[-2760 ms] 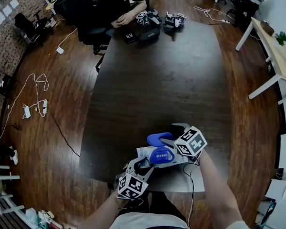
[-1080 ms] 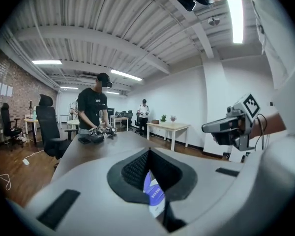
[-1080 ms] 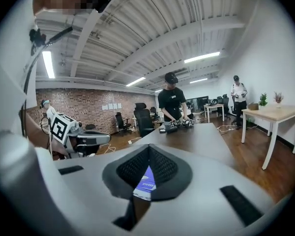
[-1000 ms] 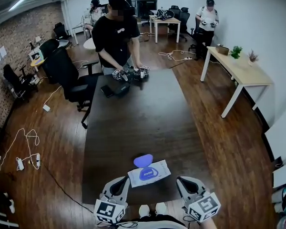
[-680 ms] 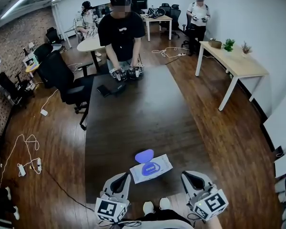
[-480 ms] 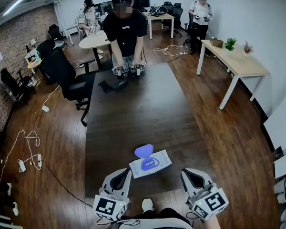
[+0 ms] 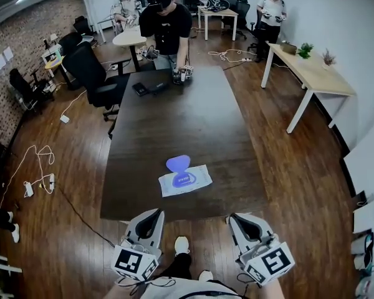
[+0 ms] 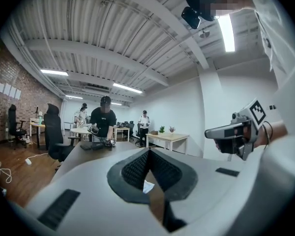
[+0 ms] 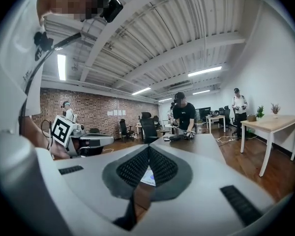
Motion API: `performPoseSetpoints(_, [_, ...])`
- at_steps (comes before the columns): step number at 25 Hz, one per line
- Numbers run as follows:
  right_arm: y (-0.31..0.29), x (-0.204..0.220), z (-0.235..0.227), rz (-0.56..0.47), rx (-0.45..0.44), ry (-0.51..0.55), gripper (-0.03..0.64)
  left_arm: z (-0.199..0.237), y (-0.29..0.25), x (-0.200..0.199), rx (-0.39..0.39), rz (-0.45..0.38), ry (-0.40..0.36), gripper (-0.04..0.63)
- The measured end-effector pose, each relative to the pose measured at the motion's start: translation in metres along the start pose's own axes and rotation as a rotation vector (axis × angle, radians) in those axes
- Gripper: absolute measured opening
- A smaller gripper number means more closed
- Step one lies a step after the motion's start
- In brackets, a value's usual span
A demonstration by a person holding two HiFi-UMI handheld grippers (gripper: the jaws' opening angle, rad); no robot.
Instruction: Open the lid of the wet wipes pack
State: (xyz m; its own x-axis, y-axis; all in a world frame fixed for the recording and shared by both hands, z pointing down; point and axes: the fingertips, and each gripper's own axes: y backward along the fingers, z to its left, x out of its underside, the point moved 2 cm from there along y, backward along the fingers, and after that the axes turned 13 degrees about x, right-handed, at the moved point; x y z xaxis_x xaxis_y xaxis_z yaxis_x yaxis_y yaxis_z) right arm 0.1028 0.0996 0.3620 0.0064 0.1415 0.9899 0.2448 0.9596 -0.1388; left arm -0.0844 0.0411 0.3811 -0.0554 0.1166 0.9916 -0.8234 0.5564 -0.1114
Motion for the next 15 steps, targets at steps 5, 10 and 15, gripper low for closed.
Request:
performPoseSetpoints(5, [0.057,0.025,0.006,0.020,-0.010,-0.020,0.008,-0.054,0.030,0.024,-0.021,0.015,0.036,0.002])
performPoseSetpoints(10, [0.111,0.033,0.006,0.026,-0.003,-0.040,0.008,-0.091,0.069,0.027,-0.063,0.019,0.032,0.002])
performPoseSetpoints(15, [0.140,0.022,0.012,0.000,0.009,-0.022,0.008,-0.106,0.098,0.016,-0.089,0.018,-0.032,0.002])
